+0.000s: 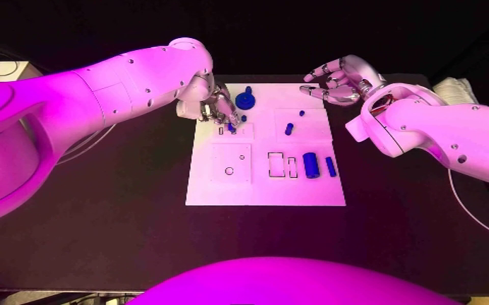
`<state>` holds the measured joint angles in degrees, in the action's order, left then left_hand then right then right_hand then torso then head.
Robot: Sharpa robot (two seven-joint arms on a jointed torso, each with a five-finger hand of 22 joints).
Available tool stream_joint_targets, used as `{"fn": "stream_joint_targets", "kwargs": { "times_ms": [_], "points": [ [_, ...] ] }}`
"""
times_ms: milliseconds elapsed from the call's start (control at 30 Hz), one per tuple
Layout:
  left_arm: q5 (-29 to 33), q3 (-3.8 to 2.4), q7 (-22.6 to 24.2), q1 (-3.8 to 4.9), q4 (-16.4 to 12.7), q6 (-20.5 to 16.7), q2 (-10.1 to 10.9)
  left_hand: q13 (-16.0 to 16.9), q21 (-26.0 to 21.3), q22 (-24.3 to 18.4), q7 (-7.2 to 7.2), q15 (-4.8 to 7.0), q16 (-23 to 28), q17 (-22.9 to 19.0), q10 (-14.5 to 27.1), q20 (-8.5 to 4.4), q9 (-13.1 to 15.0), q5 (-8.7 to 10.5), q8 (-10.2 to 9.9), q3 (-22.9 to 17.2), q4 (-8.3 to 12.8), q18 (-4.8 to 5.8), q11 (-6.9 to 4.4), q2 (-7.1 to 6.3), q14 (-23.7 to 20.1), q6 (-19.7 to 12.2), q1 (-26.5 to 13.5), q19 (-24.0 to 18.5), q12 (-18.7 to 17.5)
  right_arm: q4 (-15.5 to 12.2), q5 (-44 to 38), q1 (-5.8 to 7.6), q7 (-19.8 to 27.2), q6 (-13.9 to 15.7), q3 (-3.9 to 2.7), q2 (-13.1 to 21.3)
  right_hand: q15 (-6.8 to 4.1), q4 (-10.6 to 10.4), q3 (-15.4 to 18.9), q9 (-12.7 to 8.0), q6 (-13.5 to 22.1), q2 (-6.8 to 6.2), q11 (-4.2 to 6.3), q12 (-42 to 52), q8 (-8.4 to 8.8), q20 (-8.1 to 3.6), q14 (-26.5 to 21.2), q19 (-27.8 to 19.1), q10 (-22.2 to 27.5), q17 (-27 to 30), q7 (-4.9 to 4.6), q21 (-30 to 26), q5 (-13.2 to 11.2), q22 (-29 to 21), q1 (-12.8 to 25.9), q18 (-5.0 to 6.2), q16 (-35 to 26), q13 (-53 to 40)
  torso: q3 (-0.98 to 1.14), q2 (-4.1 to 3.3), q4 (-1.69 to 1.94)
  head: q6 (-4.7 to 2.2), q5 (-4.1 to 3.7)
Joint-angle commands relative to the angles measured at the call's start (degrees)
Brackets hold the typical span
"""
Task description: Assemble the parts on the task board
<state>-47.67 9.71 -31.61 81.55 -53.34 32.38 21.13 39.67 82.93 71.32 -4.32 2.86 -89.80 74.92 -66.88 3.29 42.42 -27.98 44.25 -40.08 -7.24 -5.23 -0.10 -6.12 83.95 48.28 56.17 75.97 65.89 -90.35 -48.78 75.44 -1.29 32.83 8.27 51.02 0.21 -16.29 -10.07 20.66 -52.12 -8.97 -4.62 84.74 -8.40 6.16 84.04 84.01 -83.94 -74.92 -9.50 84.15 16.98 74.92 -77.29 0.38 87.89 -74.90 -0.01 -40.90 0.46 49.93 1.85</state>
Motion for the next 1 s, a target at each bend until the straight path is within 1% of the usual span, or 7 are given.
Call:
{"fn": "stream_joint_targets", "kwargs": {
  "times_ms": [33, 167, 600, 833, 1000],
  "points": [
    [0.4, 0.12, 0.0, -0.22, 0.0, 1.9, 0.1, 0.2, -0.2, 0.0, 0.17, 0.37, -0.2, 15.1, -0.6, -0.02, 0.1, -0.35, 0.0, -15.5, 15.8, 0.71, -0.04, 0.49, 6.1, 0.5, 0.0, -0.2, 0.4, 0.0, -0.1, 0.00, 0.9, 0.0, -0.02, -0.1, -0.12, 0.0, -0.4, -0.1, -0.2, -0.04, 0.18, -0.1, -0.34, -0.17, 4.6, 3.3, -1.3, -9.3, 0.24, -0.1, 0.2, 11.3, 0.3, 1.08, -0.3, -10.7, 0.02, 0.00, 0.01, 0.07, -0.13],
    [0.7, 0.12, 0.0, -0.21, 0.0, 2.1, 0.1, 0.4, -0.2, -0.1, 0.21, 0.40, -0.2, 15.1, -0.8, -0.05, 0.1, -0.64, 0.0, -15.5, 15.9, 0.69, -0.09, 0.45, 6.1, 0.6, 0.0, -0.3, 0.5, 0.0, 0.0, 0.00, 0.9, 0.0, -0.02, -0.1, -0.12, 0.0, -0.4, -0.1, -0.2, -0.04, 0.18, -0.1, -0.34, -0.17, 4.6, 3.3, -1.3, -9.3, 0.24, -0.1, 0.2, 11.3, 0.3, 1.08, -0.3, -10.7, 0.00, -0.03, 0.02, 0.07, -0.12],
    [0.7, 0.12, 0.1, -0.21, -0.3, 1.6, 0.0, 0.5, -0.2, -0.1, 0.23, 0.41, -0.2, 15.1, -0.8, -0.06, 0.1, -0.73, 0.0, -15.5, 16.0, 0.68, -0.11, 0.44, 6.1, 0.7, -0.1, -0.3, 0.5, 0.0, 0.0, 0.00, 0.9, -0.1, -0.02, -0.1, -0.12, 0.0, -0.4, -0.1, -0.2, -0.04, 0.18, -0.1, -0.34, -0.17, 4.6, 3.3, -1.3, -9.3, 0.24, -0.1, 0.2, 11.3, 0.3, 1.08, -0.3, -10.7, -0.03, 0.04, 0.03, 0.07, -0.15],
    [0.7, 0.10, 0.2, -0.20, -0.6, 1.7, -0.1, 0.5, -0.2, -0.1, 0.24, 0.42, -0.2, 15.1, -0.9, -0.07, 0.1, -0.80, -0.1, -15.5, 16.0, 0.68, -0.12, 0.44, 6.1, 0.7, -0.1, -0.3, 0.6, 0.1, 0.0, 0.00, 0.8, -0.2, -0.02, -0.2, -0.12, 0.0, -0.4, -0.1, -0.2, -0.04, 0.18, -0.1, -0.34, -0.17, 4.6, 3.3, -1.3, -9.3, 0.24, -0.1, 0.2, 11.3, 0.3, 1.08, -0.3, -10.7, -0.01, -0.02, -0.04, 0.07, -0.14],
    [0.7, 0.09, 0.1, -0.17, -0.4, 2.3, -0.3, 0.7, -0.2, -0.1, 0.28, 0.45, -0.2, 15.1, -1.0, -0.09, 0.1, -0.96, -0.1, -15.5, 16.1, 0.69, -0.15, 0.45, 6.1, 0.8, -0.1, -0.3, 0.7, 0.1, 0.0, 0.00, 0.8, -0.2, -0.02, -0.2, -0.12, 0.0, -0.4, -0.1, -0.2, -0.04, 0.18, -0.1, -0.34, -0.17, 4.6, 3.3, -1.3, -9.3, 0.24, -0.1, 0.2, 11.3, 0.3, 1.08, -0.3, -10.7, 0.04, 0.00, 0.02, 0.07, -0.16]
  ]
}}
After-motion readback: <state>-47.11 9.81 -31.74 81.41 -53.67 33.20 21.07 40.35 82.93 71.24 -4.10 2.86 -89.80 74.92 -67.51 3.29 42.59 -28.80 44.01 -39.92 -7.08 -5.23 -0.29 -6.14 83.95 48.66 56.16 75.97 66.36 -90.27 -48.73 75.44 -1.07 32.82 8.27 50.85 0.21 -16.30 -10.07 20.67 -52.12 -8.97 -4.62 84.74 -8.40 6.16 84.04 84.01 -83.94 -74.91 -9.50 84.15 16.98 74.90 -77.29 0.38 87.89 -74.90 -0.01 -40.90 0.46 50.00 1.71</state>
